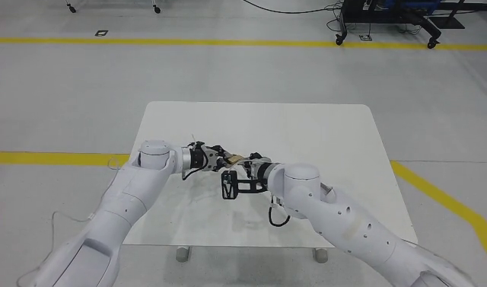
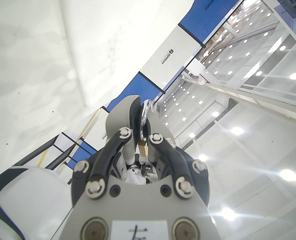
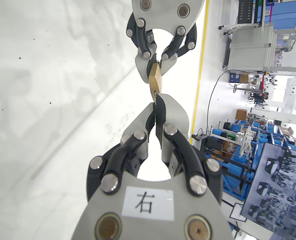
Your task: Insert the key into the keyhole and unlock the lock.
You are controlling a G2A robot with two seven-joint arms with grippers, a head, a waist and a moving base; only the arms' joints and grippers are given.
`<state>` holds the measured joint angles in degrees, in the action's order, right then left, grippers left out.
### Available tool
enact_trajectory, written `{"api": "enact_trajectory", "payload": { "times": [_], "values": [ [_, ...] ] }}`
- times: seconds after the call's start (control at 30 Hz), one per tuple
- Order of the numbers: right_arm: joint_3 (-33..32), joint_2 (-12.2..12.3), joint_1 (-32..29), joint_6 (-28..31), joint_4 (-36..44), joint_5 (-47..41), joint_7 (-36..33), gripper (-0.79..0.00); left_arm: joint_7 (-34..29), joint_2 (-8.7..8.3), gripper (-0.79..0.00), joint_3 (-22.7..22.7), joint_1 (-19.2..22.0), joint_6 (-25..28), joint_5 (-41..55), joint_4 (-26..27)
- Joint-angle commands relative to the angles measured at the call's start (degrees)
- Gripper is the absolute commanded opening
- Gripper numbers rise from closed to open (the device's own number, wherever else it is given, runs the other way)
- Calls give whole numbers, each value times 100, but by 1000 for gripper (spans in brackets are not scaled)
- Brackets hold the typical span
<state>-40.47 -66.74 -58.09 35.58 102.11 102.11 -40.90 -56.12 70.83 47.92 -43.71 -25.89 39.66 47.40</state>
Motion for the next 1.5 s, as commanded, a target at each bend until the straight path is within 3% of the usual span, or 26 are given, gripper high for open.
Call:
{"api": "enact_trajectory", "payload": {
  "times": [0.0, 1.0, 1.03, 1.1, 1.13, 1.27, 1.47],
  "values": [
    [39, -23, 3, -27, -6, 80, -52, -785, 4, -2, -785, 17, -15, -11, -11, 22],
    [229, -381, 134, -118, -349, 251, -112, -785, -57, 8, -785, 147, -106, -45, -142, 132],
    [210, -385, 134, -107, -345, 239, -84, -763, -67, 8, -785, 156, -106, -34, -140, 130],
    [126, -378, 121, -54, -295, 193, 14, -311, -78, 7, -785, 175, -111, -22, -129, 122],
    [48, -366, 100, -45, -260, 155, 52, 0, -80, 7, -785, 182, -112, -12, -132, 126],
    [-433, -264, -124, 15, 102, -59, 338, 0, -54, 0, -785, 258, -119, 59, -91, 124],
    [-433, -264, -124, 15, 102, -59, 338, 0, 337, -45, -785, 513, -223, 591, -79, 285]
  ]
}}
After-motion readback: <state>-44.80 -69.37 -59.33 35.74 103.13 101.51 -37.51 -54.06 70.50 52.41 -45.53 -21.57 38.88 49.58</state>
